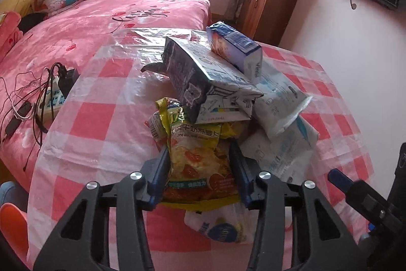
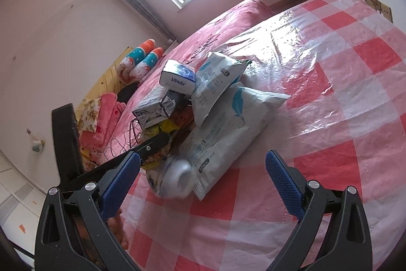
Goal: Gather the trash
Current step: 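Grasp the yellow snack bag with the left tool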
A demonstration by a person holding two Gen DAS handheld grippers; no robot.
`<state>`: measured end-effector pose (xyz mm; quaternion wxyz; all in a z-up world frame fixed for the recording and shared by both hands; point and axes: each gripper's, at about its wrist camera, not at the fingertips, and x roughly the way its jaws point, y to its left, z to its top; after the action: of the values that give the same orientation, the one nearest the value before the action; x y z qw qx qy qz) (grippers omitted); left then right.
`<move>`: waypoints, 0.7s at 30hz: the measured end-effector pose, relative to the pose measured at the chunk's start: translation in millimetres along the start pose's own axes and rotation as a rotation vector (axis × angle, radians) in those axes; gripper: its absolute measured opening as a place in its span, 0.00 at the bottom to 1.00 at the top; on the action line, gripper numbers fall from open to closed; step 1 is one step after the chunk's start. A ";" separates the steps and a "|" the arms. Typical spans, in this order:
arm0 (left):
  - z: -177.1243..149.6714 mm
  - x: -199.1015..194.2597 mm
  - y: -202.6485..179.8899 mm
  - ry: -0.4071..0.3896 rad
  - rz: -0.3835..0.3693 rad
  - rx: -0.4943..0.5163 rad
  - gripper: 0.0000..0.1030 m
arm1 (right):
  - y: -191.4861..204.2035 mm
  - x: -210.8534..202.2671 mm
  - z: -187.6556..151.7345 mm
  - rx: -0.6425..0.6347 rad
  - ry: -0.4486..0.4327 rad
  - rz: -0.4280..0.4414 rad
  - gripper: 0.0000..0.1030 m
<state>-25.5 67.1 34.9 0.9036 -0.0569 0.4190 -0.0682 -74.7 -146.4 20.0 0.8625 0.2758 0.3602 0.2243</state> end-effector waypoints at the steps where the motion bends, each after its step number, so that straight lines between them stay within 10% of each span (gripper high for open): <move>1: -2.8 -2.5 0.6 0.001 -0.008 -0.003 0.44 | 0.3 0.8 -0.1 -0.002 0.003 0.000 0.95; 21: -52.4 -55.4 41.8 -0.025 -0.141 -0.142 0.42 | 24.1 13.5 -1.0 -0.087 0.018 -0.022 0.95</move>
<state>-97.9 115.4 36.1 0.8953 -0.1511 0.4067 -0.1009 -71.3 -120.1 28.1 0.8728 0.2319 0.3609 0.2329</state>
